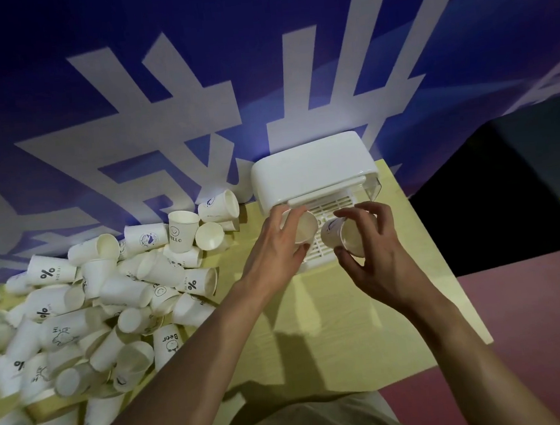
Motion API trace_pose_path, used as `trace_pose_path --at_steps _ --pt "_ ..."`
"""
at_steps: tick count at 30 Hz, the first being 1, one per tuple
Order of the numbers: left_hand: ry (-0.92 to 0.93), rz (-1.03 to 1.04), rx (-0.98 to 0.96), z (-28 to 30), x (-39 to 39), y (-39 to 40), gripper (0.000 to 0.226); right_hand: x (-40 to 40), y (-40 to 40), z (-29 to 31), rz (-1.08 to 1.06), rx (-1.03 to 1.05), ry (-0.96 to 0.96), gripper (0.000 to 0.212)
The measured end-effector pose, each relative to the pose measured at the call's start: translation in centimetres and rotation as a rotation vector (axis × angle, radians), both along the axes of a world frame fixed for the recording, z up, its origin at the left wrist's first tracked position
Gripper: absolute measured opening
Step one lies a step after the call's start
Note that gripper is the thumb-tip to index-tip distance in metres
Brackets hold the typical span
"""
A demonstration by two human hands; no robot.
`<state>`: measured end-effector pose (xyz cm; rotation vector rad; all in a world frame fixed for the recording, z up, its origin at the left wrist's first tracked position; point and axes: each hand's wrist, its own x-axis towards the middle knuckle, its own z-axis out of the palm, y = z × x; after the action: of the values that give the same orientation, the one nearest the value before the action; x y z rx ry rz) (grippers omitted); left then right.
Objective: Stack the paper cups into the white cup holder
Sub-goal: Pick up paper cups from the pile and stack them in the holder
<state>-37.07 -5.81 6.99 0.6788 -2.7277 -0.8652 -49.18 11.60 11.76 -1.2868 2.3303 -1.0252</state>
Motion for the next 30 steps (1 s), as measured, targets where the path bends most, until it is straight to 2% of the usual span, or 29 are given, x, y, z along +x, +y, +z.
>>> trace_pose_path --at_steps 6,17,21,25,30 --pt "-0.032 -0.033 -0.011 -0.2 -0.5 0.4 0.076 0.1 -0.2 0.0 0.009 -0.014 -0.008 0.056" --pt "0.007 -0.006 -0.019 -0.5 -1.4 0.7 0.073 0.1 0.6 -0.5 -0.016 -0.046 -0.042 0.057" --pt "-0.131 -0.05 -0.036 -2.5 -0.8 0.6 0.081 0.0 0.9 -1.0 -0.024 -0.025 -0.031 0.059" --pt "-0.351 -0.089 0.139 -4.5 0.2 0.5 0.103 -0.2 0.7 -1.3 -0.026 -0.014 -0.021 0.059" --pt "-0.369 -0.086 0.239 -4.8 0.4 0.2 0.114 -0.4 -1.5 -1.2 0.024 -0.025 -0.009 0.058"
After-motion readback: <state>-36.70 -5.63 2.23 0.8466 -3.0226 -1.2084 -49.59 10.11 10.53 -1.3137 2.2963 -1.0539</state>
